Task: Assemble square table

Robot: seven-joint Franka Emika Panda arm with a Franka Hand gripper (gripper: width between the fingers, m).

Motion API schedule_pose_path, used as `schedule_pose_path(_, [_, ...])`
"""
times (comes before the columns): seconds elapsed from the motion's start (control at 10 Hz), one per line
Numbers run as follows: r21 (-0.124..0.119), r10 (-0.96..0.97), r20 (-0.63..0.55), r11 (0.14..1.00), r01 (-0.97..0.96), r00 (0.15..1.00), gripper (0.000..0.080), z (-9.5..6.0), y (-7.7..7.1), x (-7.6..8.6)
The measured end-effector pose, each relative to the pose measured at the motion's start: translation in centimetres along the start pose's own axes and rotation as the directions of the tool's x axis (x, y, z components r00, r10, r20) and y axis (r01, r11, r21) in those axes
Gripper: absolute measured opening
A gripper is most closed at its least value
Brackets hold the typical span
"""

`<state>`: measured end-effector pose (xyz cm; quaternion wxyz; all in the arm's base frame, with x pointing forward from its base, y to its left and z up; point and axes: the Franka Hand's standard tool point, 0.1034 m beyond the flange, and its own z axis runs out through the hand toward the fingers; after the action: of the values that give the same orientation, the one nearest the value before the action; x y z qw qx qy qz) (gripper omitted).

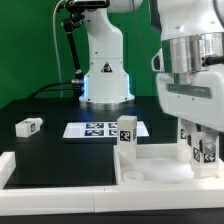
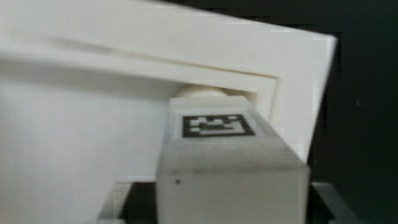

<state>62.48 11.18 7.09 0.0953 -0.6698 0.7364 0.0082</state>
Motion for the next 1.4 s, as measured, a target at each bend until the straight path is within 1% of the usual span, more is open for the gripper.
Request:
schedule_pose_path(0.1, [0.003,0.155,0.009,0.988,-0.155,0.988,0.0291,0.10,-0.12,-0.19])
schedule_pose_path(0.2, [0.006,0.285,0.010,0.959,-0.285,0.959,0.0291,0.05,-0.18,-0.49])
schedule_pose_path(0.4, [0.012,0.422,0.009,0.907,-0.422,0.907,0.0291,0.03,-0.22,-0.52])
schedule_pose_path(0.6, [0.005,0.423,0.009,0.906,-0.423,0.906,0.0291,0.04,-0.11,-0.47])
schedule_pose_path(0.7, [0.005,0.403,0.009,0.915,-0.403,0.915,0.0291,0.05,-0.11,-0.47])
schedule_pose_path(0.8, [0.000,0.342,0.004,0.940,-0.342,0.940,0.0291,0.09,0.00,-0.47])
schedule_pose_path(0.9, [-0.025,0.213,-0.010,0.977,-0.213,0.977,0.0444,0.10,0.24,-0.44])
schedule_pose_path(1.0, [-0.040,0.052,-0.015,0.998,-0.053,0.999,0.0597,-0.11,-0.08,-0.32])
schedule_pose_path(1.1, [-0.050,-0.197,-0.020,0.979,0.196,0.980,0.0633,-0.21,-0.39,-0.44])
schedule_pose_path(1.2, [-0.062,-0.295,-0.015,0.954,0.294,0.955,0.0633,-0.16,-0.19,-0.82])
schedule_pose_path(1.4, [-0.064,-0.436,-0.006,0.898,0.435,0.900,0.0648,-0.15,-0.20,-0.59])
